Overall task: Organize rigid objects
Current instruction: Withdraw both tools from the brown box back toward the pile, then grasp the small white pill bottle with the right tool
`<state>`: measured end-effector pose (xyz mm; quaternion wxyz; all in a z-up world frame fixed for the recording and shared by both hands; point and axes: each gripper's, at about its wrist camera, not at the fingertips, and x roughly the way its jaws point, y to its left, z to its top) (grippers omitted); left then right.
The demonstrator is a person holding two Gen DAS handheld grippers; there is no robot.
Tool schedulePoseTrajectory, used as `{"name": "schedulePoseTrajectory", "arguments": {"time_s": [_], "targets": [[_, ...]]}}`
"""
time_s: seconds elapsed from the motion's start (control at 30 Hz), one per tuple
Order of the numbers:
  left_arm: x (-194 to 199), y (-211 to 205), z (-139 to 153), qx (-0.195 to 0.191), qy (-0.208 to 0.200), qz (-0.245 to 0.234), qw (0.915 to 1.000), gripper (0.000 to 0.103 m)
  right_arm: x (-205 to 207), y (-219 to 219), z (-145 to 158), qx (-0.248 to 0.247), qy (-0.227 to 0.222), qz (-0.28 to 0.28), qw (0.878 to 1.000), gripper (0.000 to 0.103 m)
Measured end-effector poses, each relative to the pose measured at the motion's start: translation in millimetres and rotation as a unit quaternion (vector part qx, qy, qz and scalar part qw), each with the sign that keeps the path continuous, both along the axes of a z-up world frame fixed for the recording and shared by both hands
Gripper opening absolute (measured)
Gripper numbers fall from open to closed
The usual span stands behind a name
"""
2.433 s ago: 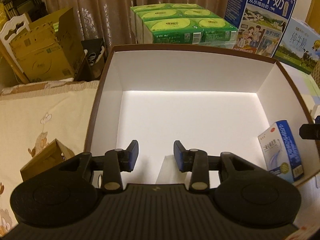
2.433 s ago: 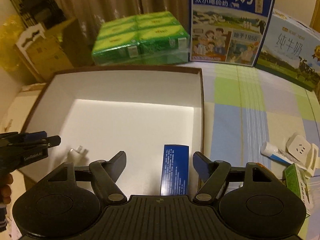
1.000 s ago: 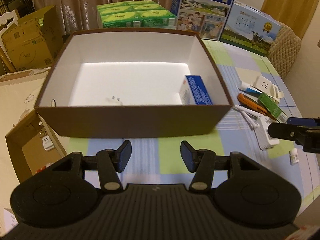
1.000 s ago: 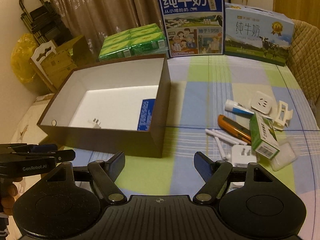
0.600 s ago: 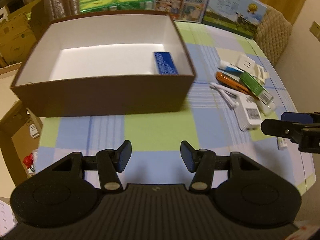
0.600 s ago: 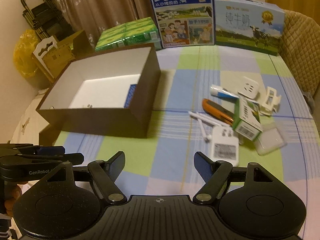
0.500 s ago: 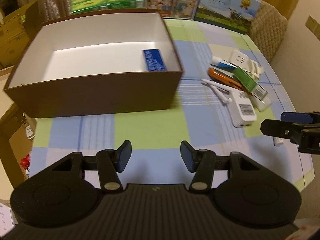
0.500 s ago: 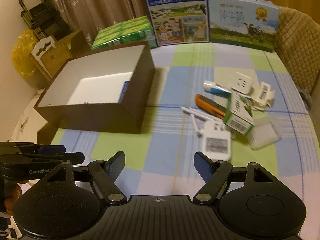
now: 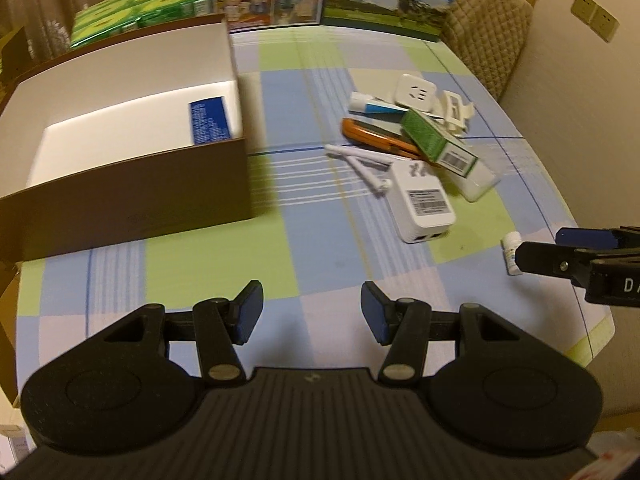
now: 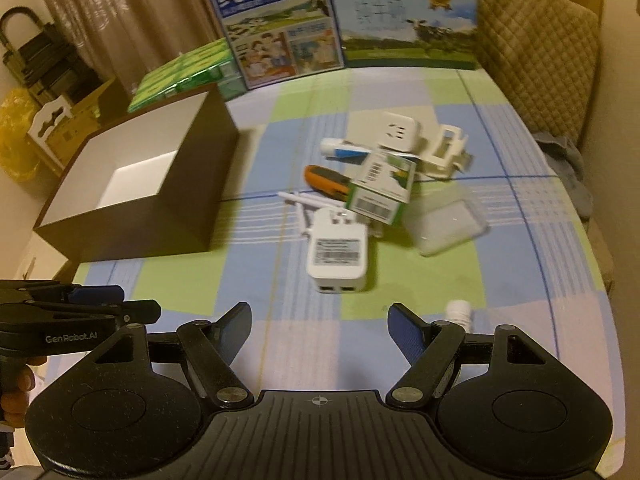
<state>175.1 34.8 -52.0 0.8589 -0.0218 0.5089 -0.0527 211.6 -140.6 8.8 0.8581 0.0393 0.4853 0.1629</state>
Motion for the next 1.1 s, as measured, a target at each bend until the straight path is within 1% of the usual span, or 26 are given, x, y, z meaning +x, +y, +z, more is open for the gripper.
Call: {"name": "schedulePoseTrajectory", "arguments": {"time_s": [0.4,0.57,0.67,0.83,0.9,0.93,1.1], "targets": [[29,-41,-7,0.011,-0.005,-0.024,0.9996,0.05,10,-44,-9,0.005,0.011,-0.042,0.999,0.073],[41,-55,-14,0.013,0.001,-0.034,0.9993,0.05,13,-61,-14,0.002,0.015,-0.06,0.998,0.073],[47,-63,-19,0.017,0.006,-0.039,0.9991,0.05,17,-70,-21,-0.001,0.02,-0.071,0.997,0.073],[56,-73,-25,0.021,0.012,-0.048,0.9986,0.05,21,-82,-41,-0.012,0.038,-0.085,0.996,0.072],[59,-75,-27,0.022,0.015,-0.05,0.9984,0.05,23,-84,-50,-0.017,0.047,-0.087,0.995,0.069],[60,-77,-28,0.023,0.016,-0.051,0.9983,0.05,24,-85,-54,-0.018,0.049,-0.087,0.995,0.063],[65,-80,-32,0.026,0.019,-0.054,0.998,0.05,32,-87,-69,-0.023,0.062,-0.084,0.994,0.053]]}}
